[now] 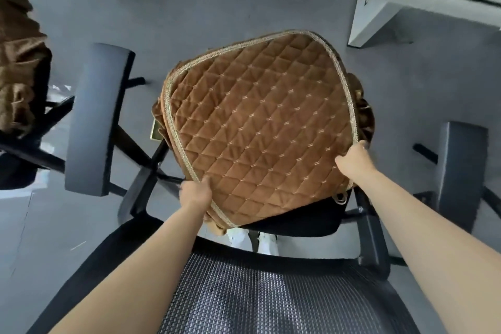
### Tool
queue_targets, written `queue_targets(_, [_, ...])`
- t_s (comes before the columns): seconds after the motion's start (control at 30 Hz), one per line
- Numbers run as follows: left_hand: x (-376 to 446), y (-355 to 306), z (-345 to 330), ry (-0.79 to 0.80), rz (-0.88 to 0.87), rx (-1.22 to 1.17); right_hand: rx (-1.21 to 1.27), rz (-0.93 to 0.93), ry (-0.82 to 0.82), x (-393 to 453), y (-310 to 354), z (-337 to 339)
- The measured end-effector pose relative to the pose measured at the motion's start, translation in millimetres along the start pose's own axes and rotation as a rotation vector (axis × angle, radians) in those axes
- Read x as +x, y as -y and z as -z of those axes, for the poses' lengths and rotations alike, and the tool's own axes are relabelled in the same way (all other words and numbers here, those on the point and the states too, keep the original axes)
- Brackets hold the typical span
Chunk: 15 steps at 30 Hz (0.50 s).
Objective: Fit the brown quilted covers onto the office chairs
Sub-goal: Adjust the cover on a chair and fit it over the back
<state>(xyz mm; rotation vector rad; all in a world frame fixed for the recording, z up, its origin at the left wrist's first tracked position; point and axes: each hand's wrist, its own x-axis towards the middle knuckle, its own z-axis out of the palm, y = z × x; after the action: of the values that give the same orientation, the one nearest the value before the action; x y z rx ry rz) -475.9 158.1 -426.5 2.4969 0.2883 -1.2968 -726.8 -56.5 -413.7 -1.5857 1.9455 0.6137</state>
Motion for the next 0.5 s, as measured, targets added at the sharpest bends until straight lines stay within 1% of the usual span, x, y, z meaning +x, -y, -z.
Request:
queue_targets(0.07, [0.4,1.6,-1.7,-0.006,0.012,-0.055,-0.058,0.006,-0.012,2.5,-4.9,-2.3])
queue_targets(0.17, [-7.0,-1.8,0.2,-0.082,-0.018,-0.143,0.022,-0.014,0.108,5.2,-10.2,3.7])
queue_targets(0.23, [-18.1,-11.0,4.8,-0.148,-0.118,-0.149,0.04,-0.001,0.167,3.8,-10.2,13.5])
queue_targets(0.27, [-21.6,-16.2,8.3,-0.175,-0.191,-0.155,0.047,0.012,0.168,0.6,-8.6,19.1])
queue_targets(0.37, [-29.6,-34.3,23.6,-0.248,-0.408,-0.144,0.132,0.044,0.129,-18.7,-7.3,30.4])
queue_targets(0.43, [-32.0,-46.2,32.5,-0.3,-0.497,-0.094,0.172,0.05,0.099,-35.2,-15.3,29.1])
queue_targets(0.5, [-32.5,-49.9,38.4,-0.311,-0.588,-0.01,0.197,0.017,0.084,-51.6,-29.9,20.1])
